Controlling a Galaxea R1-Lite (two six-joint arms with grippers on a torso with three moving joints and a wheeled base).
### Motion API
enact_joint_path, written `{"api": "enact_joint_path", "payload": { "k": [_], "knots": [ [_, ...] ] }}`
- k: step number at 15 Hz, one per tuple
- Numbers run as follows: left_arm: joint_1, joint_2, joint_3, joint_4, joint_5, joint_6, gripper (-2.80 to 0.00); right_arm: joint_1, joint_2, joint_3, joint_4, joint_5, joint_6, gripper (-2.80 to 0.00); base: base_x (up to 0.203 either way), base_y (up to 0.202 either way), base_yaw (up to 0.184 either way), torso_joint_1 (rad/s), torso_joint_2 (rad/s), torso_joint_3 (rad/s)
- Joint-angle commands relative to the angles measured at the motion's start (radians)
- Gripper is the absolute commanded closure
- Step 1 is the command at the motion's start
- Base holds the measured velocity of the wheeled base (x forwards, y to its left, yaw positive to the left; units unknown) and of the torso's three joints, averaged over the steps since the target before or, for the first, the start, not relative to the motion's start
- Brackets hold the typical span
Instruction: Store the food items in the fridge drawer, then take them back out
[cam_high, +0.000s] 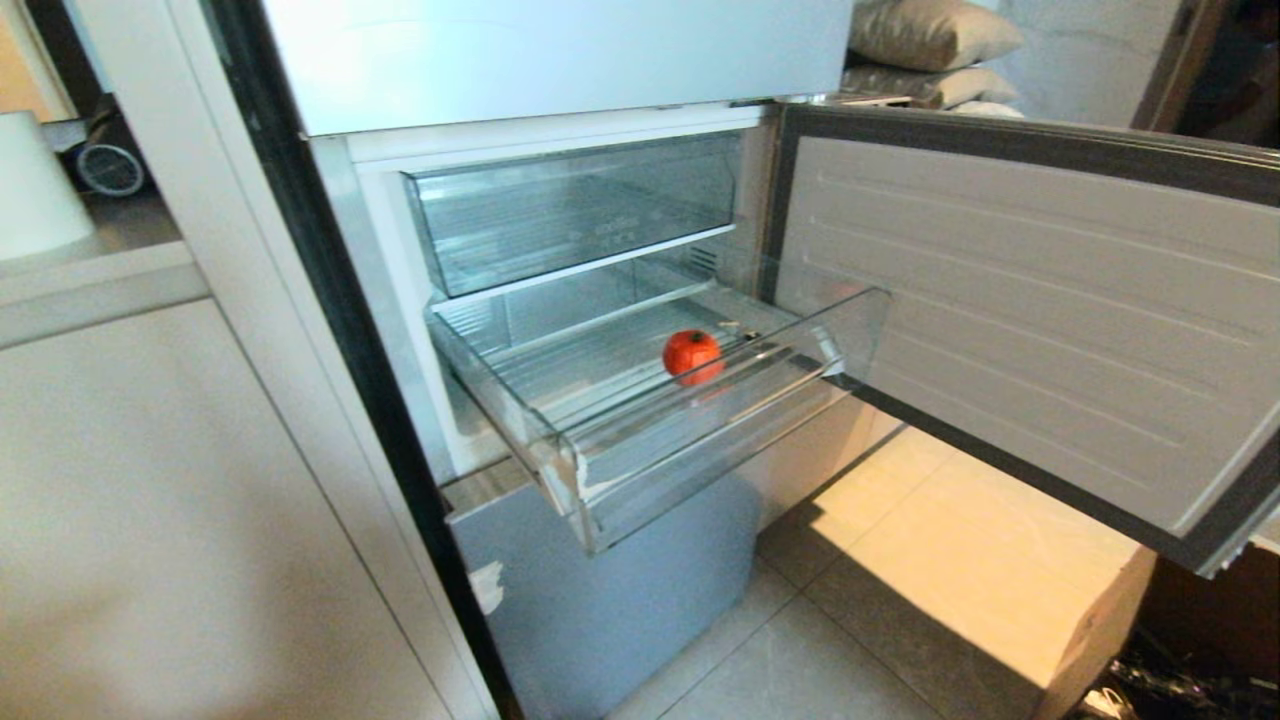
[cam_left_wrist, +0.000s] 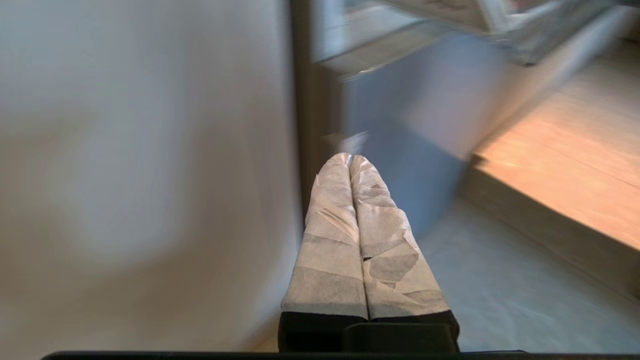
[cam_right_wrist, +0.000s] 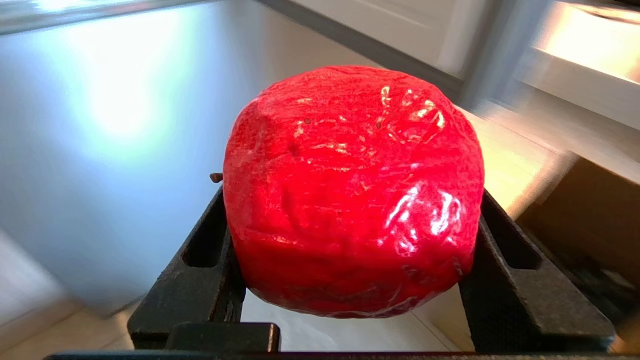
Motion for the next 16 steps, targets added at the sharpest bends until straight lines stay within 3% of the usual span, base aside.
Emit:
{"api": "enact_joint_path", "payload": {
  "k": [1, 9, 13, 16],
  "knots": [
    [0.0, 0.0, 0.0, 0.0, 0.0, 0.0, 0.0, 0.0, 0.002, 0.002, 0.0, 0.0, -0.001, 0.0, 0.0, -0.003, 0.174, 0.002, 0.0, -0.002],
    [0.0, 0.0, 0.0, 0.0, 0.0, 0.0, 0.0, 0.0, 0.002, 0.0, -0.001, 0.0, -0.001, 0.0, 0.001, -0.008, 0.17, 0.003, 0.0, 0.002],
    [0.0, 0.0, 0.0, 0.0, 0.0, 0.0, 0.0, 0.0, 0.005, -0.019, -0.004, 0.005, -0.013, 0.0, -0.001, -0.003, 0.023, 0.0, 0.0, 0.001],
    [0.0, 0.0, 0.0, 0.0, 0.0, 0.0, 0.0, 0.0, 0.149, -0.171, 0.015, 0.008, 0.007, 0.0, 0.0, 0.0, 0.0, 0.0, 0.0, 0.0]
  ]
}}
